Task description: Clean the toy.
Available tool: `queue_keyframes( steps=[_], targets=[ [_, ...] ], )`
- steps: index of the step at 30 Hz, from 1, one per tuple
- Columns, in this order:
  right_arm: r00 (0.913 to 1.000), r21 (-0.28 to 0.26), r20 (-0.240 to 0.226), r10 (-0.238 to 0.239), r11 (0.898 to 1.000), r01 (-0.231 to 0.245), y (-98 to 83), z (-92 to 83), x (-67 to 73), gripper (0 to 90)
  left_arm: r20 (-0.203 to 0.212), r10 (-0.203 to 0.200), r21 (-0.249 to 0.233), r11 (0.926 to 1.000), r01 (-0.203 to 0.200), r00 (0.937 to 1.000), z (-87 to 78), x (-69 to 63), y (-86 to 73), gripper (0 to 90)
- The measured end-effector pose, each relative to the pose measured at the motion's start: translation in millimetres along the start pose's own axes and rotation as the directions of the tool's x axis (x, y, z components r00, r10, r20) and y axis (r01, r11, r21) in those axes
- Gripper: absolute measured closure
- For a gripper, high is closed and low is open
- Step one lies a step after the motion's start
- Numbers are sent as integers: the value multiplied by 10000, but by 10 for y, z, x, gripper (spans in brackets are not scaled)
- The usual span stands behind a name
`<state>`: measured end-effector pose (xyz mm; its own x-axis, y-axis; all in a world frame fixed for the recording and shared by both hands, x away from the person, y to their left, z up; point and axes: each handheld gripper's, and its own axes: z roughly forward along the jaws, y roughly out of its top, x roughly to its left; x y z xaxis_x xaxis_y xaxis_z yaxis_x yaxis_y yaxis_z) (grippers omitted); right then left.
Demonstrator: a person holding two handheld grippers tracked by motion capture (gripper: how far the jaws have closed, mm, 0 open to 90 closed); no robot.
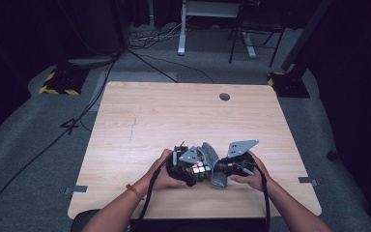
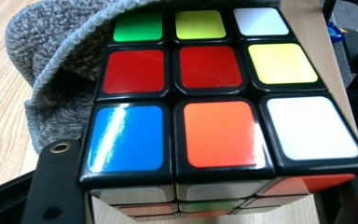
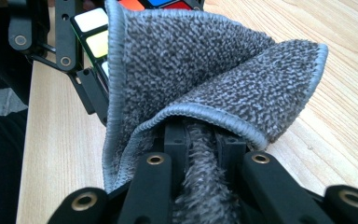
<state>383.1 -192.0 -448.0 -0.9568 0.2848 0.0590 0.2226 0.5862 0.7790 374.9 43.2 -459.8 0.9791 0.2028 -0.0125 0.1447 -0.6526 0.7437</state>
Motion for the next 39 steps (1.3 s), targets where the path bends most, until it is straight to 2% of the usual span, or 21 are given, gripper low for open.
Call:
queue_keyframes(
  steps=[3,5,6,12,14,16,19,20,22,25,27,30,33,37,39],
  targets=[
    [9999,-61,-32,101,9999,-101,-2,-5,-7,791,-39,147,46,9999,-147,9999,1,-7,7,317],
    [9999,-90,-34,148,9998,-148,16,-27,8,791,-300,560,204,9983,-554,9980,-5,-31,20,318],
    [9999,-185,-25,134,9997,-134,30,-48,21,791,-388,627,183,9979,-621,9973,-13,-40,24,318],
    [10000,-916,40,58,9958,-54,77,-171,47,791,-384,403,30,9992,-402,9984,-14,-27,13,308],
    [10000,-868,55,69,9962,-64,72,-160,50,790,-508,489,-132,9987,-496,9975,-24,-46,23,306],
    [9999,-718,109,64,9974,-56,61,-128,47,789,-625,550,42,9985,-548,9965,-21,-54,31,310],
    [9990,-374,420,-181,9991,196,59,-87,59,788,-622,564,88,9984,-559,9965,-13,-47,19,320],
    [9979,-197,582,-275,9994,286,56,-74,58,788,-620,571,-91,9983,-578,9964,-15,-53,24,322],
    [9976,-57,655,-220,9997,225,34,-48,40,788,-648,677,-124,9976,-686,9956,-14,-65,43,324],
    [9988,-40,494,67,10000,-65,-3,-25,-15,787,-623,719,-102,9973,-726,9955,0,-72,45,325],
    [9992,-215,262,300,9993,-295,-21,-31,-45,786,-623,650,-140,9977,-660,9959,4,-56,42,325],
    [9996,-782,-23,274,9966,-275,-3,-104,-33,788,-637,395,-152,9991,-406,9972,21,-22,27,313],
    [9996,-1023,-15,287,9943,-287,17,-141,-16,787,-585,217,-66,9997,-221,9981,30,6,5,305],
    [9997,-1142,124,200,9933,-185,20,-143,-4,787,-808,417,199,9990,-402,9959,35,0,13,307],
    [9998,-1269,123,163,9918,-146,14,-140,-5,787,-698,387,295,9989,-368,9968,43,5,7,302]
  ],
)
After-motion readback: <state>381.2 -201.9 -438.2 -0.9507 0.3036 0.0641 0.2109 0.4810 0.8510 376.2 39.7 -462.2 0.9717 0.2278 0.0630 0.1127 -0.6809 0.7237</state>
